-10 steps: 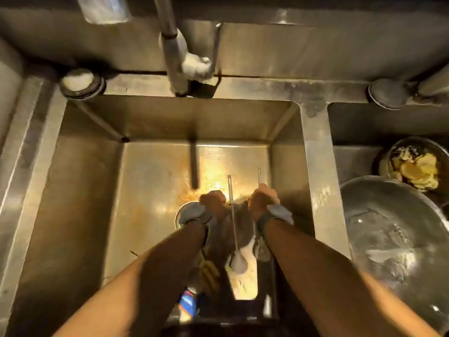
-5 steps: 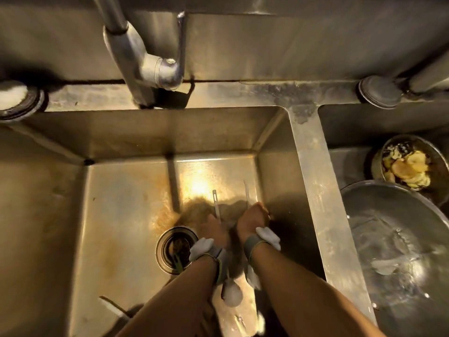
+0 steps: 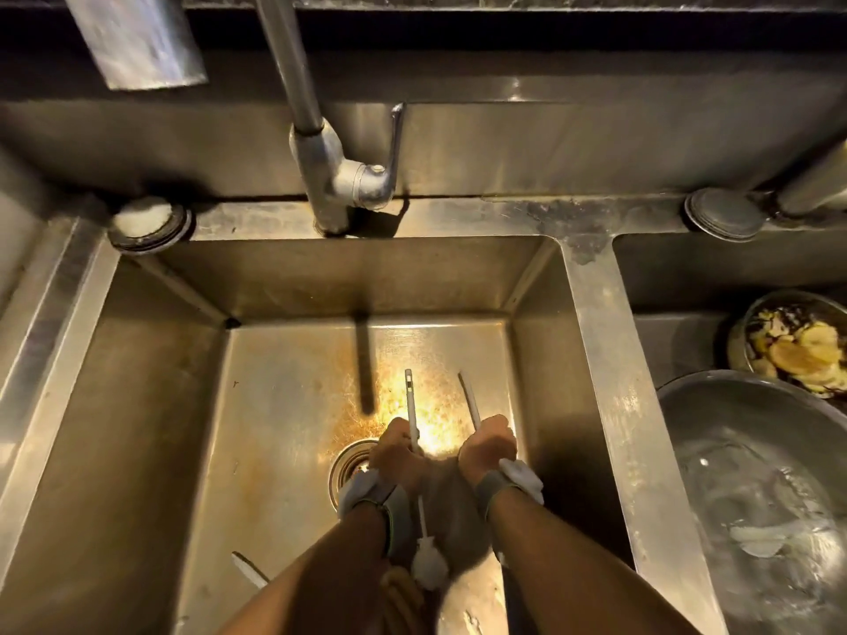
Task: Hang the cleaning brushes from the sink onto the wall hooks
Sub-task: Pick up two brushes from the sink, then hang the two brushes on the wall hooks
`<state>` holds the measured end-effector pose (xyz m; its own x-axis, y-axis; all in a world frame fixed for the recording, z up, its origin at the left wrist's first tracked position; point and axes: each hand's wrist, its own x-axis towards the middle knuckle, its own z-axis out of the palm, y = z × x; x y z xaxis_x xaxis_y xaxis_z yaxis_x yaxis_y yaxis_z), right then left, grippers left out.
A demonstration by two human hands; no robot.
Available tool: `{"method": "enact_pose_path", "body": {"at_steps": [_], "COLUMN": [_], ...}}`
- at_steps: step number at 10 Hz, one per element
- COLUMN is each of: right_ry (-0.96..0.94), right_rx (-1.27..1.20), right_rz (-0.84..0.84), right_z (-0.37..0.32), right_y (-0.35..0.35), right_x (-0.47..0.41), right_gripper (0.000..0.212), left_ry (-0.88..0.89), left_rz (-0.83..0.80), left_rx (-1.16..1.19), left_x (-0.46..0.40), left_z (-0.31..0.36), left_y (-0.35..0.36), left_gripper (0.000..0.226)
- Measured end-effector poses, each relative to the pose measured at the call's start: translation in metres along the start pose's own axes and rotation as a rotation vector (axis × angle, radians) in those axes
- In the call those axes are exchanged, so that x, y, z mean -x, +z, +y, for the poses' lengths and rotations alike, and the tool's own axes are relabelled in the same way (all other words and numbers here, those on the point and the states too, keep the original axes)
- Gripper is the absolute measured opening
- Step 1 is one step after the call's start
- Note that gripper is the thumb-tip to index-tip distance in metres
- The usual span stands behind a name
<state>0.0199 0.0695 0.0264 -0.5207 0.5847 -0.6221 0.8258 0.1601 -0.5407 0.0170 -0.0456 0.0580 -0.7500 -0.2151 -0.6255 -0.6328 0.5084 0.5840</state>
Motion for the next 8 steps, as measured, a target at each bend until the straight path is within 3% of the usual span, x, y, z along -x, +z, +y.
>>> {"method": "enact_pose_path", "body": {"at_steps": [1,2,3,5,8], "right_ry": [-0.141,-0.334,-0.417,-0.564,-0.711], "right_rx": [0.093,-0.063,-0.253,-0.304,-0.401], "right_rz": [-0.050,-0.163,-0.237,-0.525,-0.829], "right_z": [-0.030,-0.053,-0.086,-0.149,-0.207], "right_y": [-0.017,-0.035,-0.045,-0.059,-0.112], "right_x": [0.021,0.055,0.084,0.171,0.315], "right_gripper": [0.027,0.026,0.029,0.030,0.022], "left_ry": [-0.015,0.064,0.134,0.166,0.242], "left_rz": [-0.011,0.097,0.201,0.372,0.718], "left_rx": [0.091,0.076,0.172,0.344,0.373], "left_x": [0.008,0.026,0.054,0.129,0.263], "left_z": [0.009,0.017,0.043,0.071,0.082], "left_y": [-0.029,-0.055,-0.092,-0.177,-0.298], "left_gripper": [0.021,0.021,0.025,0.029,0.021]}}
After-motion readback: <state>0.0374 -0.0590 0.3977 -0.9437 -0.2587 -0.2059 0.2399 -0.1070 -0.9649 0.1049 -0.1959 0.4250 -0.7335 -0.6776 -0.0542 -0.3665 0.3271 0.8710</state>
